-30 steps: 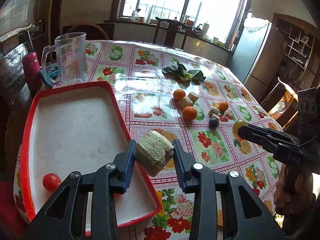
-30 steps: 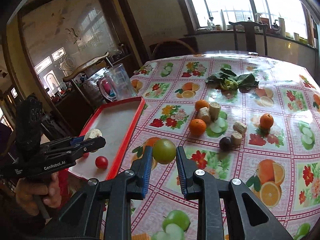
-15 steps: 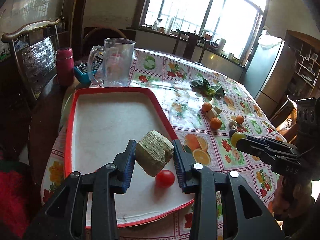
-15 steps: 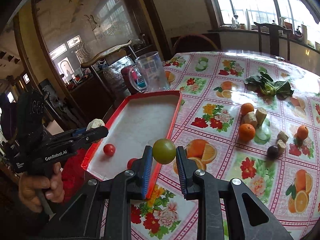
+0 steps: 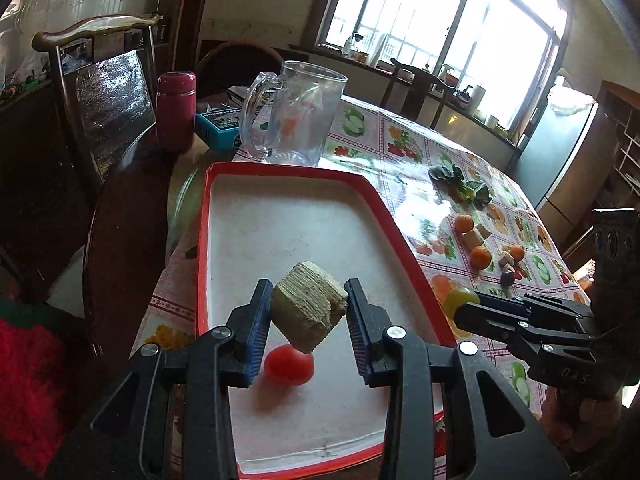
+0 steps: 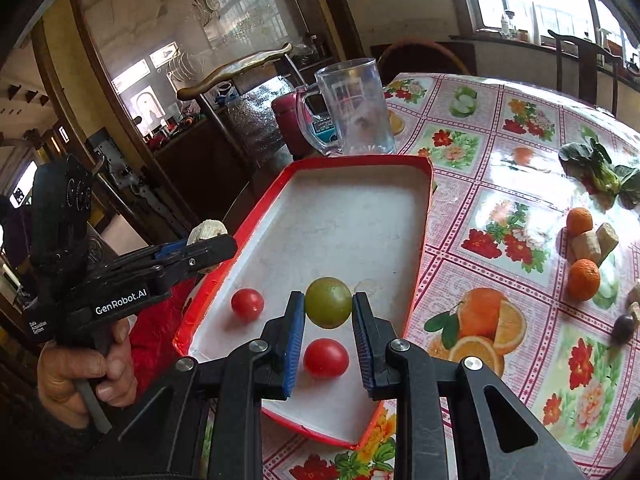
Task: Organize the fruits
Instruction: 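Carry the beige cube and green fruit over the tray, then open both tools to release the cube and green fruit into the tray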
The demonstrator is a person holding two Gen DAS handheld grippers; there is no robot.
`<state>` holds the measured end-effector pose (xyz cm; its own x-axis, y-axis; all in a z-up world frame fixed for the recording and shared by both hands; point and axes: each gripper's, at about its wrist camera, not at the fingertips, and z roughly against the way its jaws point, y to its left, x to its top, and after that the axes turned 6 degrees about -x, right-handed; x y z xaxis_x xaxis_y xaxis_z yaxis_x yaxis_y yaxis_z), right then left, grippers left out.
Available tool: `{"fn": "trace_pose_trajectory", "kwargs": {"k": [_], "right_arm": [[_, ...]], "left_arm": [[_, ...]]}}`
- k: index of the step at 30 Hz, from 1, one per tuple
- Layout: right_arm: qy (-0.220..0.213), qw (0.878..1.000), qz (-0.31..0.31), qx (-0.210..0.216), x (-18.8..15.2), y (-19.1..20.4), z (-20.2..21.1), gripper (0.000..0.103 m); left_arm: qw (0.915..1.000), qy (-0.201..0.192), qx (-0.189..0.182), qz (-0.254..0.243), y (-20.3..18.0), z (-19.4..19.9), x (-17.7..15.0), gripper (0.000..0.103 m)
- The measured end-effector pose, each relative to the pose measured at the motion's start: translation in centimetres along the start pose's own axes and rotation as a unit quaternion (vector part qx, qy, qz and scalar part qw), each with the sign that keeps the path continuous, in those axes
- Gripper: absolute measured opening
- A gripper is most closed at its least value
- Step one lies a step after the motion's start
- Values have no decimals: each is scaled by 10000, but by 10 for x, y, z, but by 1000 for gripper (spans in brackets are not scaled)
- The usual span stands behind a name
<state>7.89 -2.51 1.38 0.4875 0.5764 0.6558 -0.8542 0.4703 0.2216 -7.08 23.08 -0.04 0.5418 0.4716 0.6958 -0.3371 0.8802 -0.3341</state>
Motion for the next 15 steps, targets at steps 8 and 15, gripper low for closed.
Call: {"fn": "trace_pose_trajectory", "kwargs": {"k": [8, 15], "right_arm": [[244, 9997, 79, 7, 2, 5, -28, 24], [491, 9985, 219, -141, 2, 9, -55, 24]], "left_arm": [[9998, 150, 29, 136, 16, -16, 2, 34], [9985, 473, 57, 252, 25, -39, -1, 34]]}}
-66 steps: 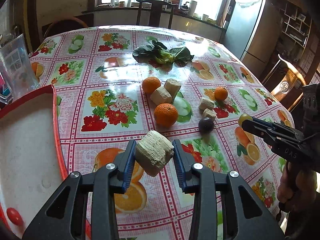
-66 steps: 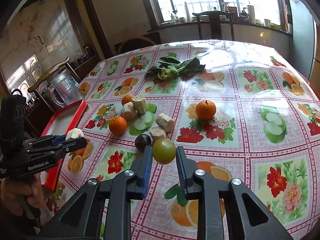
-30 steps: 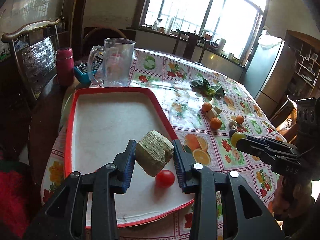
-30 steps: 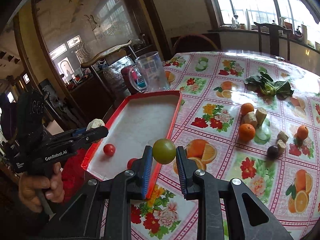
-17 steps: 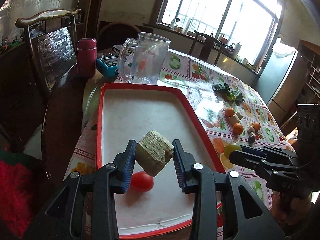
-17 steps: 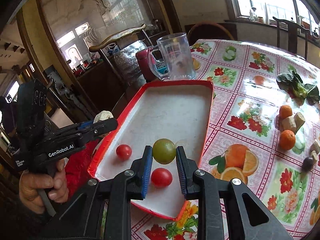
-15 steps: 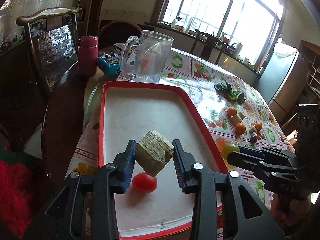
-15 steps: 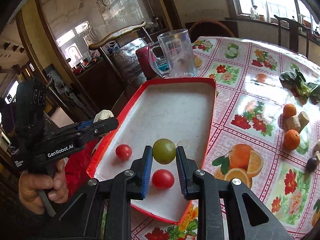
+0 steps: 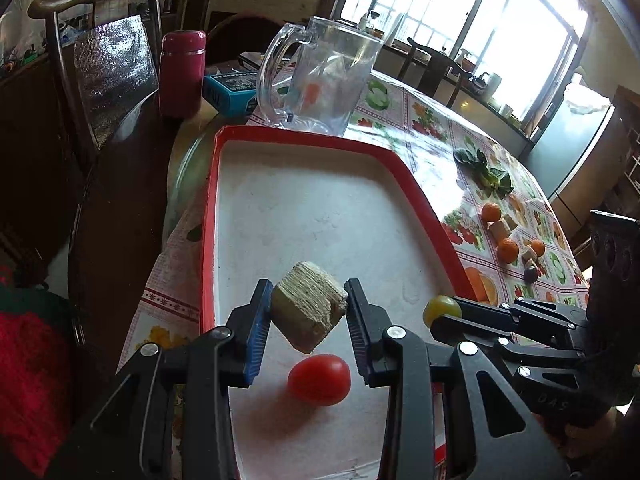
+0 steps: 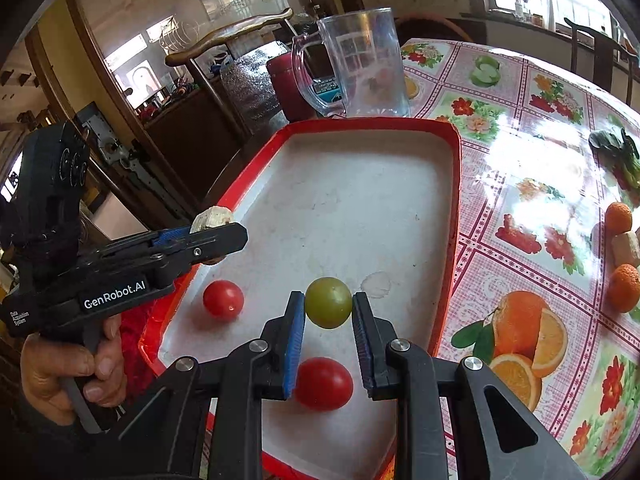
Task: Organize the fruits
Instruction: 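Open both tools to release the cube and green fruit into the tray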
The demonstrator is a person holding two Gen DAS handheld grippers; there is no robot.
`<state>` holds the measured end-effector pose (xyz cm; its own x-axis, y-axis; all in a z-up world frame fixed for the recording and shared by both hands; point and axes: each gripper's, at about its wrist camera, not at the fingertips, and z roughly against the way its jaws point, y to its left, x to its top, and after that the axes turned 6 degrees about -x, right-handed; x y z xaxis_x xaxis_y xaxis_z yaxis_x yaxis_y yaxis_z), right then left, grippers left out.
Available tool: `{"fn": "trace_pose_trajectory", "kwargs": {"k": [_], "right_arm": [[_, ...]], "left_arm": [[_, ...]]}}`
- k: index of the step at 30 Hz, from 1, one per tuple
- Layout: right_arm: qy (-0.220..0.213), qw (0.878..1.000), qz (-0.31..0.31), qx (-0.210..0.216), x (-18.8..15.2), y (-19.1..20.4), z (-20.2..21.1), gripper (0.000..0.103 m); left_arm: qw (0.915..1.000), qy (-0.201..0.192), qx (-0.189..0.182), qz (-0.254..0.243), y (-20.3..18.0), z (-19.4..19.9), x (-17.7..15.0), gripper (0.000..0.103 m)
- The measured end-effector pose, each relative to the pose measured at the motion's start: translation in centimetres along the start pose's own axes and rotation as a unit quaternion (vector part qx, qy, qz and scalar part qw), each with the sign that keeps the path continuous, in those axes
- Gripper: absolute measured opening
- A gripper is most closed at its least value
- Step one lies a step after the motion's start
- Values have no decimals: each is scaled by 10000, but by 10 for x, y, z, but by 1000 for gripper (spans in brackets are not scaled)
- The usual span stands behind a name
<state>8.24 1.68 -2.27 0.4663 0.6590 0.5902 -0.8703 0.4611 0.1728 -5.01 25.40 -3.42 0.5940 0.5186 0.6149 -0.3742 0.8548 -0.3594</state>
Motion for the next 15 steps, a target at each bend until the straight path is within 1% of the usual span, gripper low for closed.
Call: {"fn": "trace_pose_trajectory", "kwargs": {"k": [6, 8, 12, 13, 15], "right_arm": [[144, 9999, 65, -43, 0, -1, -12, 25], [186, 9998, 91, -47, 0, -1, -15, 27], [201, 9997, 102, -40, -1, -2, -17, 30], [207, 9997, 111, -39, -1, -2, -17, 31], [178, 9998, 130, -26, -2, -1, -13, 42]], "left_arm": [[9997, 222, 44, 42, 4, -13, -3, 34], [9996, 278, 74, 33, 5, -16, -4, 34], [9992, 295, 259, -34, 2, -17, -5, 34], [9992, 296, 258, -18, 2, -18, -5, 36], [9993, 301, 209, 16, 2, -17, -4, 43]]}}
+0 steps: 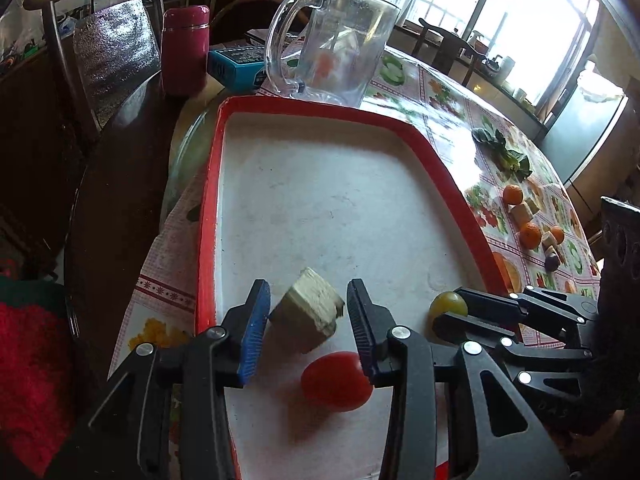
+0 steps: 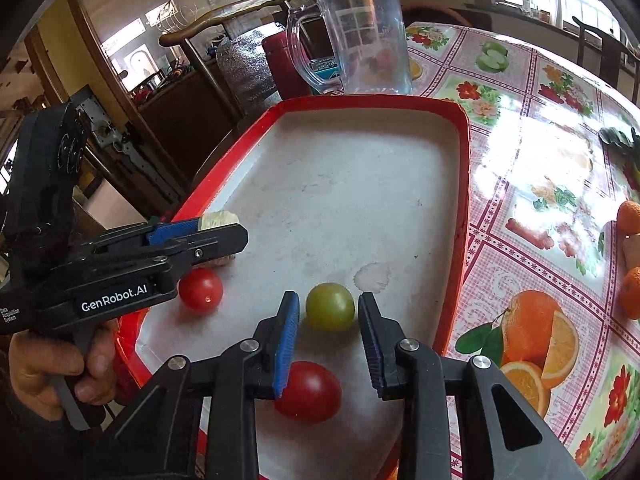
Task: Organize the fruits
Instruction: 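Open both tools to release the cube and green fruit into the tray, then move both open tools back toward the oranges on the table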
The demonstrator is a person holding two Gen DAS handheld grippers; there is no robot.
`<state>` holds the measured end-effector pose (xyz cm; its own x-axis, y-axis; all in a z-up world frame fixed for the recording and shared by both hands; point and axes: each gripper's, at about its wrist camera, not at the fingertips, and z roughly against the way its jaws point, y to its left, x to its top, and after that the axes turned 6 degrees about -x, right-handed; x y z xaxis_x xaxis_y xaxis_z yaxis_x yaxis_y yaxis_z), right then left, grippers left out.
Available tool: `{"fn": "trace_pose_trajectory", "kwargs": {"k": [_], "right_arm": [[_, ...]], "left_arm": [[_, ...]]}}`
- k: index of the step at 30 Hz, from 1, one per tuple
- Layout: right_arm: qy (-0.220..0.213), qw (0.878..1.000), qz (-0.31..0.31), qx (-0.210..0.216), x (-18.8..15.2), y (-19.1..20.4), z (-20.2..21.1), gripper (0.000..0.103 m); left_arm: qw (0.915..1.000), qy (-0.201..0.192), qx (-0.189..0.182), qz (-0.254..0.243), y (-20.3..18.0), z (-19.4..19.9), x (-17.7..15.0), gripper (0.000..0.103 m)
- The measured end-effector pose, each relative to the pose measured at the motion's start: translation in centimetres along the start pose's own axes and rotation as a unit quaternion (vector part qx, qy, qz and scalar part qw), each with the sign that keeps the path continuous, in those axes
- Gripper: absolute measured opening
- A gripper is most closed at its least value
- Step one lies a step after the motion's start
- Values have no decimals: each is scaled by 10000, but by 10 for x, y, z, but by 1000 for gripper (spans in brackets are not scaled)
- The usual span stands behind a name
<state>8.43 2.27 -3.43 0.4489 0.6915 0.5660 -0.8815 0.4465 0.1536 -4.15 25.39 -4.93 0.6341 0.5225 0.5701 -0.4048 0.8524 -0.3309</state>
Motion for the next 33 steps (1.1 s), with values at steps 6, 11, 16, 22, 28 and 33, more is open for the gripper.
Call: {"fn": "trace_pose_trajectory", "kwargs": {"k": [6, 11, 16, 22, 28, 33], "right_arm": [[-240, 9997, -38, 17, -4, -2, 25, 43], [-538, 9985, -134, -6, -12, -11, 60, 43], [-770, 9964, -346, -102, -26, -31, 93, 43], [-965, 9929, -629, -297, -47, -60, 128, 43], [-1157, 9872, -979, -487, -71, -91, 161, 43], [-1270, 9820, -1214, -691, -93, -117, 182, 44]], "left_arm": [[9998, -130, 124, -100, -8, 9, 1, 53], [9995, -299, 96, -73, -11, 25, 3, 53], [9990, -419, 3, -146, -25, 36, 2, 53], [9980, -485, -211, -347, -55, 46, -1, 53], [9963, -493, -431, -555, -87, 50, -3, 55], [9944, -415, -563, -791, -115, 48, -7, 55]]}}
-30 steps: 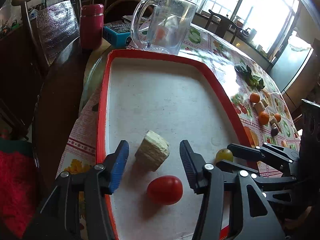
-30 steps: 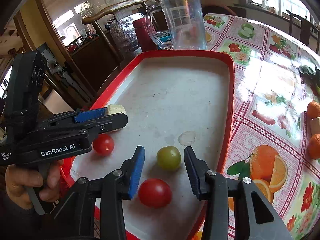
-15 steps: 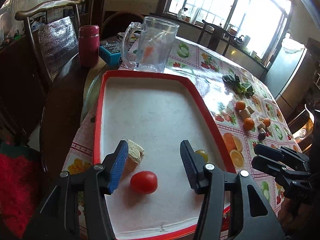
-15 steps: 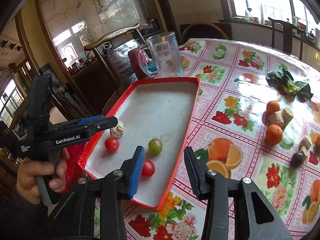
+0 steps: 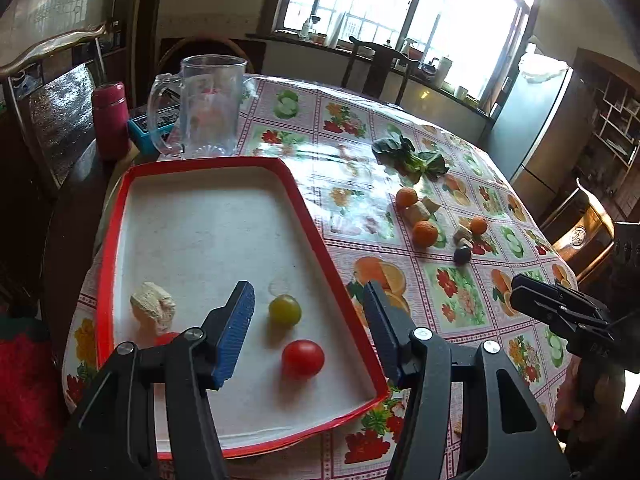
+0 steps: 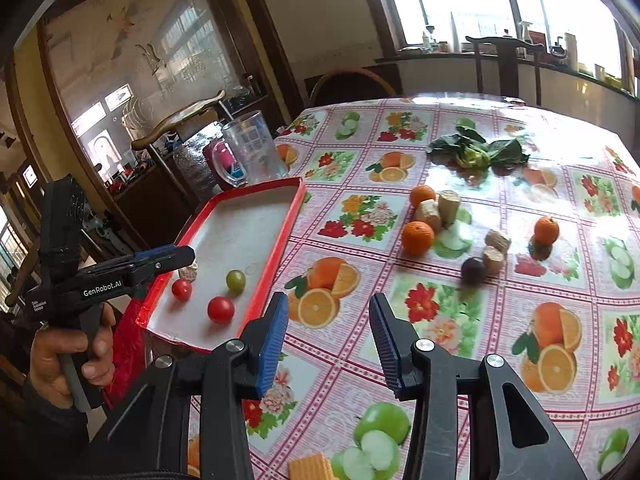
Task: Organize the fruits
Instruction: 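Move both open tools back toward the oranges on the table, then grasp an orange with the left tool while the right tool grasps another orange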
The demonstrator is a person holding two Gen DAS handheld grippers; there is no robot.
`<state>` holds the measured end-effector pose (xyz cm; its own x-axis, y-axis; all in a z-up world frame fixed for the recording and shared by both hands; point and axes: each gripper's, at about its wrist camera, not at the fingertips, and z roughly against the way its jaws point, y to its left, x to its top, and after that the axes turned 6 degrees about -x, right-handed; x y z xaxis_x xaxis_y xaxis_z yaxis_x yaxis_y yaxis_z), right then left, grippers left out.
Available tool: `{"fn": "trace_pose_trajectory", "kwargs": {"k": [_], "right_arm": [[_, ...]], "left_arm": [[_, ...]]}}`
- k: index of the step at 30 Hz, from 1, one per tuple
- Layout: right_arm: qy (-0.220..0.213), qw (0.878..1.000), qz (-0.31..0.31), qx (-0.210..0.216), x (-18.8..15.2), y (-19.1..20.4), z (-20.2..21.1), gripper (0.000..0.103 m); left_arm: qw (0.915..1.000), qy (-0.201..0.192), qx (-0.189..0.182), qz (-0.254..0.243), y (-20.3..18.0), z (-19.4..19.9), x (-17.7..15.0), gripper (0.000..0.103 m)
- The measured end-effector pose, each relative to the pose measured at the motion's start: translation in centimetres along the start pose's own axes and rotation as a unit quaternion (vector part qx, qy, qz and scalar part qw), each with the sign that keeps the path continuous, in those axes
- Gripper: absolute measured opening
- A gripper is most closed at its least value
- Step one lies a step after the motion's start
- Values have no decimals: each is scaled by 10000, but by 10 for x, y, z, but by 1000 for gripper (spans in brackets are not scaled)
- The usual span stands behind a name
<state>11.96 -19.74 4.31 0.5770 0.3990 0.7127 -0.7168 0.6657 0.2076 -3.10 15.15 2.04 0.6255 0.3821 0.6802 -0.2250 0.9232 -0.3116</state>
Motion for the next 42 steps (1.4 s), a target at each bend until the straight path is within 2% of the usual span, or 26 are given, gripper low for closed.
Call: {"fn": "trace_pose_trajectory", "kwargs": {"k": [9, 20, 30, 42], "right_arm": [[-157, 9983, -431, -354, -12, -53, 27, 45], [-200, 9955, -661, -656, -18, -95, 32, 45], [-134, 9925, -742, -958, -6, -133, 11, 45], [70, 9893, -745, -1256, 33, -172, -51, 44]], "left_arm": [[9991, 188, -242, -300, -43, -16, -3, 55], [9959, 387, -506, -644, -93, -38, -2, 55], [9934, 615, -589, -771, -121, -78, 6, 55], [9921, 872, -542, -720, -131, -152, 32, 55]]}}
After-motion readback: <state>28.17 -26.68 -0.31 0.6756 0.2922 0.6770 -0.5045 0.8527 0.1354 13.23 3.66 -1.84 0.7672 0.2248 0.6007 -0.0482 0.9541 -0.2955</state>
